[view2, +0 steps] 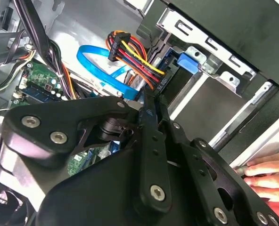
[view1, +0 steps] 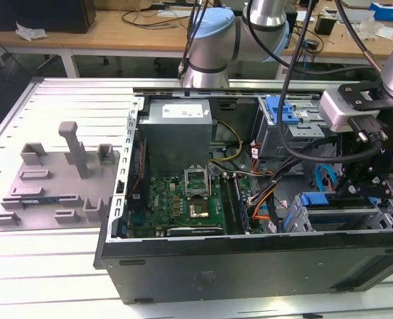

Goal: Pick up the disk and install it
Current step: 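Insert the second disk wire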

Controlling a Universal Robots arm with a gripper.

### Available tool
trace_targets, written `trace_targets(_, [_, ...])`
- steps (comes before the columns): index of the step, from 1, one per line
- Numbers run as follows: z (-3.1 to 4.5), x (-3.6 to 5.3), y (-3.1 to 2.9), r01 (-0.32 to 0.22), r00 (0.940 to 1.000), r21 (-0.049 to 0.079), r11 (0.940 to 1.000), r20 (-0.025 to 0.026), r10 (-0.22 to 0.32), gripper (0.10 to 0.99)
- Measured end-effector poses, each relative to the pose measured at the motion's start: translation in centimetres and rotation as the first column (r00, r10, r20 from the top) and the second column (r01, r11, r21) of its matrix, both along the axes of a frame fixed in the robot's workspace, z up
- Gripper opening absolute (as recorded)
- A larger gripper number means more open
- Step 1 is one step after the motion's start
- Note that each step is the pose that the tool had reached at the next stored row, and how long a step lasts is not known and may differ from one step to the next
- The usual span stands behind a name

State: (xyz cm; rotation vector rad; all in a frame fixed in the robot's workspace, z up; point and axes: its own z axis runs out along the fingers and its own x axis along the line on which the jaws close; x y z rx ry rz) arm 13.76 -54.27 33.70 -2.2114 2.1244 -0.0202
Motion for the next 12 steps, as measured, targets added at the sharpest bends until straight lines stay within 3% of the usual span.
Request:
trace_targets(3, [-0.1,0.0,0.02,0.0,1.0,0.002,1.0,0.0002,0.0,0.173])
trace_targets(4, [-0.08,0.0,0.01,0.0,1.0,0.002,1.0,0.0,0.0,0.227])
trace_targets(5, [0.08,0.0,0.01,0.0,1.0,0.0,1.0,0.0,0.0,0.227])
trace_targets(6, [0.17,0.0,0.0,0.0,1.0,0.001,1.0,0.0,0.0,0.298])
trace_targets(9, [0.85,0.0,0.05,0.0,1.0,0.0,1.0,0.0013,0.0,0.298])
trace_targets(12, [2.1,-0.03,0.28,0.0,1.0,0.0,1.0,0.0065,0.0,0.298])
